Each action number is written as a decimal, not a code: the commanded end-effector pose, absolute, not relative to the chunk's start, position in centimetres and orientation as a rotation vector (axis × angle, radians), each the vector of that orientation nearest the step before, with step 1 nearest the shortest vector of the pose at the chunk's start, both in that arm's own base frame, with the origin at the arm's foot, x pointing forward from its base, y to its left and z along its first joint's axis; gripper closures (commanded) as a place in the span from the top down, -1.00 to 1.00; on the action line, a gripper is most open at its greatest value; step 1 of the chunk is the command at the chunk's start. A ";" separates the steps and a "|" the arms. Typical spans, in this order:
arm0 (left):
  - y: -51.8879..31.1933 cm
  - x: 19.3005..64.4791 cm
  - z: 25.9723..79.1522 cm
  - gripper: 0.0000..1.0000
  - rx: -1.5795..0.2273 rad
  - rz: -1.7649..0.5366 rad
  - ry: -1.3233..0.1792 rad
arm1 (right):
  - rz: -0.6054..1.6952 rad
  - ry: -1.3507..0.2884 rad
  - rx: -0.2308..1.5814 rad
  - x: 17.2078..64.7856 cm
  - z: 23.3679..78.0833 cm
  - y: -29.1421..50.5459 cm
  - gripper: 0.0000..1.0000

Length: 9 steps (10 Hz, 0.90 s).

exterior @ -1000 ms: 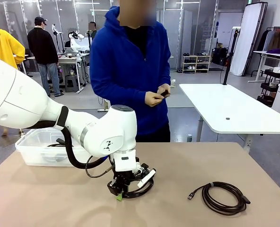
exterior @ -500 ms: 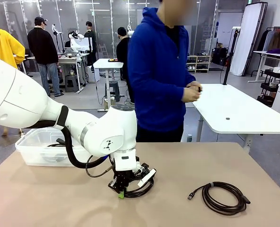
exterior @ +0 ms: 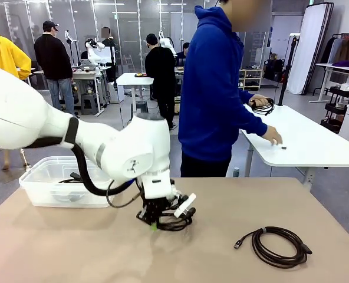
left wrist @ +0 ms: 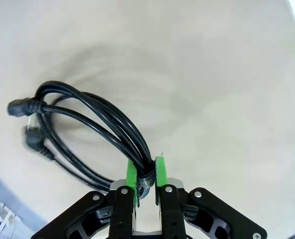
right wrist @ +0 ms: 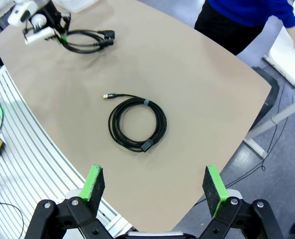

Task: Organize and store the cables.
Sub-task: Place the Power Cable into the Organizing box.

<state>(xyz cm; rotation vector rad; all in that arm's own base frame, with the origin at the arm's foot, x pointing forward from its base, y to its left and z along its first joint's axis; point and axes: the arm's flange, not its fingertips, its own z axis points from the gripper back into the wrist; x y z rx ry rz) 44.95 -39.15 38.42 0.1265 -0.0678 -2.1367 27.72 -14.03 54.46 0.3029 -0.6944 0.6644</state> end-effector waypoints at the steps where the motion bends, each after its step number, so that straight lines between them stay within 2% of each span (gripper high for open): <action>1: -38.2 43.7 43.8 -1.00 0.216 -2.094 -0.076 | 0.680 -0.697 0.305 27.5 54.4 -14.0 1.00; 6: -37.6 43.3 45.5 -1.00 0.194 -2.036 -0.170 | 0.680 -0.697 0.305 27.5 54.4 -14.0 1.00; 9: -37.5 44.1 46.1 -1.00 0.227 -2.090 -0.131 | 0.680 -0.697 0.305 27.5 54.4 -14.0 1.00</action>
